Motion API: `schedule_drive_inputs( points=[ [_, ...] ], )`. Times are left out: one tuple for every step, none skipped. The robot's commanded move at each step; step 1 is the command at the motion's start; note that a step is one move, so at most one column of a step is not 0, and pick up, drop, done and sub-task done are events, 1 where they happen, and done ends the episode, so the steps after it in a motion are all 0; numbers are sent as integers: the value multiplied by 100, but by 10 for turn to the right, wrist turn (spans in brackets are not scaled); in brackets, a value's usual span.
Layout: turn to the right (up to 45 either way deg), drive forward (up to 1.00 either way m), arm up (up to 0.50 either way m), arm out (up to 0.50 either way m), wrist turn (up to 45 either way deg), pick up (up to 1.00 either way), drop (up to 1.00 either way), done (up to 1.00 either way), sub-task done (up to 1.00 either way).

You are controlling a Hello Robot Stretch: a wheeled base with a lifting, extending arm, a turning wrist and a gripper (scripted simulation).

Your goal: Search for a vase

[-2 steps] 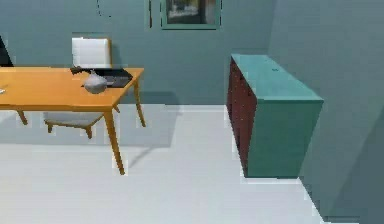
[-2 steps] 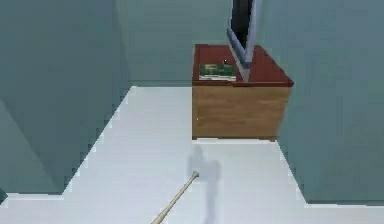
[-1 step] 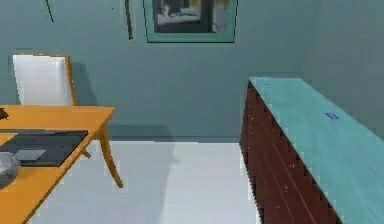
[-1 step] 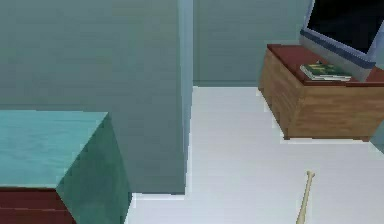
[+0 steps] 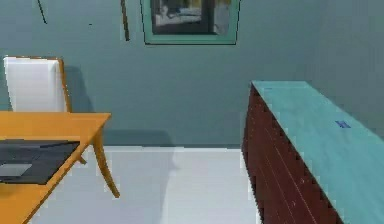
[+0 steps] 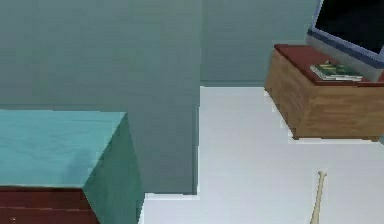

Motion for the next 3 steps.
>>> schedule_drive_inputs(
  points=[
    [-450, 0, 0, 0, 0, 0, 0, 0, 0],
    [-90, 0, 0, 0, 0, 0, 0, 0, 0],
    [0, 0, 0, 0, 0, 0, 0, 100, 0]
  ],
)
